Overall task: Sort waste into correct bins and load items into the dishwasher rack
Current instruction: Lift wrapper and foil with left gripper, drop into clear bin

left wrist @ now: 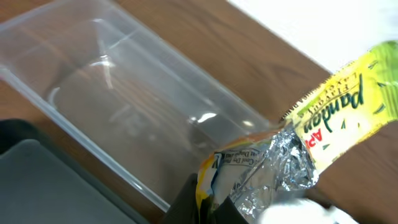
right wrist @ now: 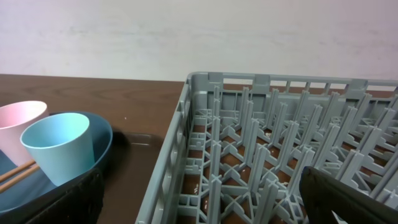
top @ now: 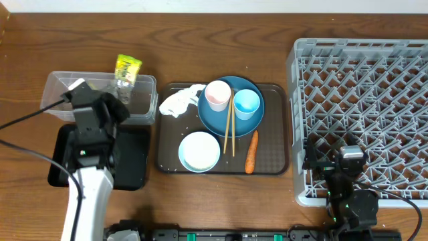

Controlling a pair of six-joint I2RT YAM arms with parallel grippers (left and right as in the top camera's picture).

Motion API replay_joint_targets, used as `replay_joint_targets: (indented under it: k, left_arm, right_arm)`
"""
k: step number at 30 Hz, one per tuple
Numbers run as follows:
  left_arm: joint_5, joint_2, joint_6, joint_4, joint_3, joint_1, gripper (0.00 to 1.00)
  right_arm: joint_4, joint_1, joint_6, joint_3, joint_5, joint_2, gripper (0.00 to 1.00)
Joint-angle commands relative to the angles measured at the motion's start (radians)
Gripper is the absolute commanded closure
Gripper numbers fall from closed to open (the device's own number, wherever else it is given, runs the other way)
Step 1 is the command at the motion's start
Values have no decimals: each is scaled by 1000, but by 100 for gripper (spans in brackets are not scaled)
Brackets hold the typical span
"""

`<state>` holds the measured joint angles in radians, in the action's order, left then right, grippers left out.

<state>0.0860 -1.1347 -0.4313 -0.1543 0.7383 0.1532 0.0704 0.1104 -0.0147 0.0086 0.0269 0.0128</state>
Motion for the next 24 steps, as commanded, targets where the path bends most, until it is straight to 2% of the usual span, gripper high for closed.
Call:
replay_joint_targets:
  k: [1, 6, 7, 8, 9, 10, 11, 12, 18, 21, 24]
  left_arm:
    - [21, -96, -11, 24, 14, 59, 93]
    - [19, -240, -11, 105, 14, 111, 93]
    - [19, -257, -11, 119, 14, 114, 86]
    - [19, -262, -9, 124, 16, 115, 75]
    - [19, -262, -8, 126, 20, 115, 55]
    - [19, -260, -8, 126, 26, 115, 40]
    - [13, -254, -8, 126, 32, 115, 29]
    - [4, -243, -8, 126, 40, 115, 23]
    - [-1, -134, -8, 88, 80, 115, 21]
    - [-47, -63, -9, 63, 87, 115, 21]
    - [-106, 8, -20, -8, 96, 111, 31]
  right_arm:
    - [1, -8, -6, -3, 10, -2, 1]
    - [1, -8, -6, -3, 10, -2, 1]
    - [1, -8, -6, -3, 10, -2, 1]
    - [1, -8, -6, -3, 10, -2, 1]
    - [1, -8, -6, -3, 10, -2, 1]
    - [1, -8, -6, -3, 10, -2, 1]
    - [1, -8, -6, -3, 10, -2, 1]
    - [1, -8, -6, -3, 10, -2, 1]
    - [1, -8, -6, -3, 10, -2, 1]
    - [1, -8, -6, -3, 10, -2, 1]
    - [1, -8, -6, -3, 10, -2, 1]
